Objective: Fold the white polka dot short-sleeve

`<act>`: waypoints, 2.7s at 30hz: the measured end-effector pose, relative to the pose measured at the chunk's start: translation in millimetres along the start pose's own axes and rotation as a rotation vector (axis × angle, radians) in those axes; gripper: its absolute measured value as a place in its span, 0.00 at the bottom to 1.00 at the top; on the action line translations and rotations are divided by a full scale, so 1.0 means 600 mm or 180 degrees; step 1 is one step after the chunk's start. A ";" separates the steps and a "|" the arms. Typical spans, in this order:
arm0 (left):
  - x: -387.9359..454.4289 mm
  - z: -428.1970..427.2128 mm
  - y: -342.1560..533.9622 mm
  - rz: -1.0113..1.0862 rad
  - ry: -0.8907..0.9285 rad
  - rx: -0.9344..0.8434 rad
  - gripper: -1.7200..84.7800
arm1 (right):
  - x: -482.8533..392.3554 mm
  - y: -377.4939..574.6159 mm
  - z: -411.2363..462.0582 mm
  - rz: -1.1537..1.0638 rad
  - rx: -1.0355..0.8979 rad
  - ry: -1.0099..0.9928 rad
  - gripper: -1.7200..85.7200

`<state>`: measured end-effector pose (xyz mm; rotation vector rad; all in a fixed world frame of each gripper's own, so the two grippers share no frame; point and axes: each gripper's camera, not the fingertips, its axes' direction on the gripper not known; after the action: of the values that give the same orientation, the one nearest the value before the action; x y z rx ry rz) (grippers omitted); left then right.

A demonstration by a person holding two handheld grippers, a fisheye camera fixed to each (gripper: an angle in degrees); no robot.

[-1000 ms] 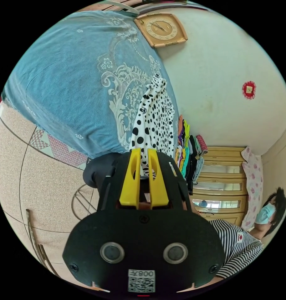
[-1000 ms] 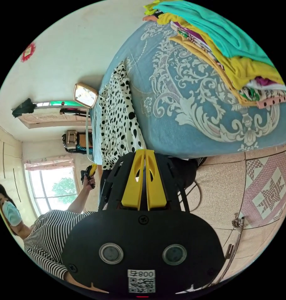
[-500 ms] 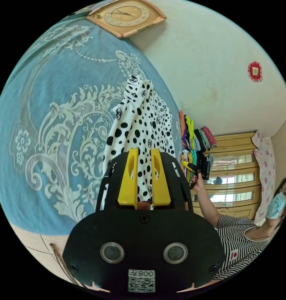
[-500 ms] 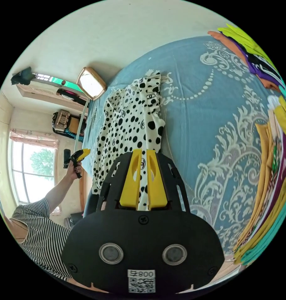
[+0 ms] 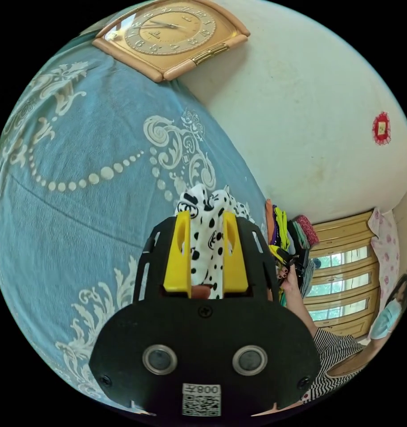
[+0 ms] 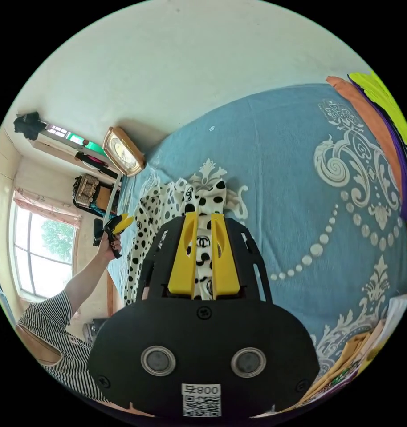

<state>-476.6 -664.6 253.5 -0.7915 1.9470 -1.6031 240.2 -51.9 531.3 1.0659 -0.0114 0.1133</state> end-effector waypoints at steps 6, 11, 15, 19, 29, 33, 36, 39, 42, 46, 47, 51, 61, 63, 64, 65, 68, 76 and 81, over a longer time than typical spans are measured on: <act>-0.020 0.081 -0.059 -0.0004 -0.0006 -0.0237 0.11 | 0.044 -0.090 0.079 0.0265 -0.0091 -0.0048 0.09; -0.024 0.099 -0.080 0.0064 0.0117 -0.0244 0.07 | 0.064 -0.126 0.134 0.0376 -0.0237 -0.0217 0.05; -0.002 0.062 -0.076 0.0335 0.0328 -0.0021 0.06 | 0.061 -0.127 0.109 0.0259 -0.0108 -0.0445 0.03; 0.046 -0.025 -0.037 0.0882 0.0645 0.0389 0.06 | -0.005 -0.054 -0.047 -0.0506 0.0690 -0.0807 0.02; -0.006 -0.003 -0.028 0.0667 0.0353 0.0370 0.05 | 0.075 -0.023 -0.026 0.0095 0.0544 -0.0473 0.02; 0.001 0.000 -0.038 0.0729 0.0461 0.0371 0.05 | 0.074 -0.034 -0.048 0.0083 0.0687 -0.0649 0.02; 0.009 0.003 -0.053 0.0803 0.0533 0.0407 0.05 | 0.063 -0.047 -0.076 -0.0008 0.0826 -0.0770 0.02; 0.019 0.011 -0.085 0.0847 0.0571 0.0474 0.05 | 0.048 -0.075 -0.098 -0.0079 0.0914 -0.0779 0.02; 0.032 0.037 -0.134 0.0820 0.0450 0.0492 0.05 | 0.035 -0.119 -0.106 -0.0098 0.0925 -0.0667 0.02; 0.046 0.094 -0.193 0.0820 -0.0044 0.0371 0.06 | 0.027 -0.198 -0.085 -0.0035 0.0801 -0.0449 0.02; 0.049 0.119 -0.210 0.0840 -0.0204 0.0283 0.06 | 0.031 -0.220 -0.070 0.0036 0.0729 -0.0374 0.02; 0.036 0.204 -0.246 0.0622 -0.0496 0.0074 0.06 | 0.056 -0.275 -0.011 0.0301 0.0434 -0.0175 0.02; 0.022 0.247 -0.227 0.0618 -0.0160 0.0172 0.09 | 0.068 -0.307 0.011 0.0441 0.0358 -0.0115 0.03; 0.019 0.234 -0.210 0.0610 -0.0077 0.0261 0.10 | 0.062 -0.306 -0.008 0.0457 0.0457 -0.0086 0.03; 0.019 0.232 -0.205 0.0618 -0.0046 0.0282 0.10 | 0.056 -0.305 -0.021 0.0492 0.0552 -0.0098 0.03; 0.020 0.233 -0.195 0.0627 -0.0013 0.0288 0.09 | 0.044 -0.303 -0.033 0.0471 0.0669 -0.0203 0.03; 0.039 0.254 -0.174 0.0754 0.0044 0.0185 0.09 | -0.044 -0.314 -0.024 -0.0013 0.0624 -0.0230 0.02; 0.165 0.439 -0.150 0.1429 -0.0370 -0.0581 0.04 | -0.226 -0.404 0.165 -0.0570 -0.0521 0.0245 0.02; 0.203 0.510 -0.147 0.1411 -0.0724 -0.0583 0.04 | -0.266 -0.442 0.200 -0.0484 -0.0600 0.0315 0.02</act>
<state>-339.6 -975.8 281.5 -0.5313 1.9491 -1.0421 113.2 -297.7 347.9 0.8687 0.1454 0.0267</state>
